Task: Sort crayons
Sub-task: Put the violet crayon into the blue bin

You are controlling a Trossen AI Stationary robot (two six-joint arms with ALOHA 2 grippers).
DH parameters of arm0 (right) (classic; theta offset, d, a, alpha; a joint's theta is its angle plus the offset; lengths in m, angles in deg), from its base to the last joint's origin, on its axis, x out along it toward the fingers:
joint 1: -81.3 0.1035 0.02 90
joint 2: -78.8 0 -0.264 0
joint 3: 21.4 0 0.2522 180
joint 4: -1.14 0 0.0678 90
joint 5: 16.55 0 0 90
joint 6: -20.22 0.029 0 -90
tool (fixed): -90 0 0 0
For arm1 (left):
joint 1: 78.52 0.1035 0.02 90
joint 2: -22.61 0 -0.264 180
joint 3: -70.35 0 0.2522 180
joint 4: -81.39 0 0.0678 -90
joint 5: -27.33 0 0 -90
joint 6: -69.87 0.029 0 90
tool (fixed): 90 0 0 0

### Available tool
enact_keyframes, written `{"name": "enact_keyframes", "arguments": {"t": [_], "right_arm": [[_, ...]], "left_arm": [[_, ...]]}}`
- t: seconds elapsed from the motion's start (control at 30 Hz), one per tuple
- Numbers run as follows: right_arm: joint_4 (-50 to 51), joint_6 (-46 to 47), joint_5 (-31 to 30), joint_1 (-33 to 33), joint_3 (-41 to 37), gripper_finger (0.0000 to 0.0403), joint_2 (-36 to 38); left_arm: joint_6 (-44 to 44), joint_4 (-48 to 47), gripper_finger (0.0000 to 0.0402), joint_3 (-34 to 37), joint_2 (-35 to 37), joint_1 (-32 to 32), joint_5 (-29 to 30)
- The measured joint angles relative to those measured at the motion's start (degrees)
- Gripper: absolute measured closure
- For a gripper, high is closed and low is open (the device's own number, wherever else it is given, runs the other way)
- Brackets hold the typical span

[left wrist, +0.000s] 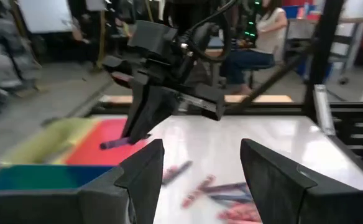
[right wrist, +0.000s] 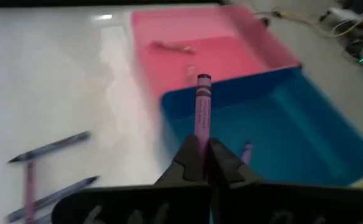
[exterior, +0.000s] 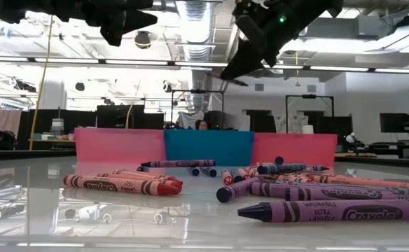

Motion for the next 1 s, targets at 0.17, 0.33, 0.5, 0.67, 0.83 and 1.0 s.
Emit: {"name": "enact_keyframes", "arguments": {"t": [0.17,0.33,0.5,0.67,0.83,1.0], "right_arm": [[-0.3,-1.4,0.0,-6.0,0.0,0.04,1.8],[-1.0,-1.0,2.7,-11.9,0.0,0.04,-2.7],[-6.0,-0.9,6.6,-16.4,0.0,0.04,-9.2],[-11.0,-0.8,12.4,-20.0,0.0,0.04,-13.6],[-12.4,-0.7,13.9,-22.3,0.5,0.0399,-16.3],[-12.9,-0.7,14.1,-22.9,0.5,0.0396,-19.7]], "left_arm": [[2.2,-3.1,0.0198,0.0,2.6,5.4,0.0],[1.9,-5.1,0.0198,0.0,2.5,11.6,-1.2],[-0.3,-7.7,0.0198,0.0,2.3,16.9,-4.2],[-1.3,-9.0,0.0198,0.0,2.3,20.9,-7.8],[-1.4,-9.1,0.0198,0.0,2.1,25.1,-10.9],[-1.7,-9.5,0.0198,0.0,1.0,29.2,-13.9]]}}
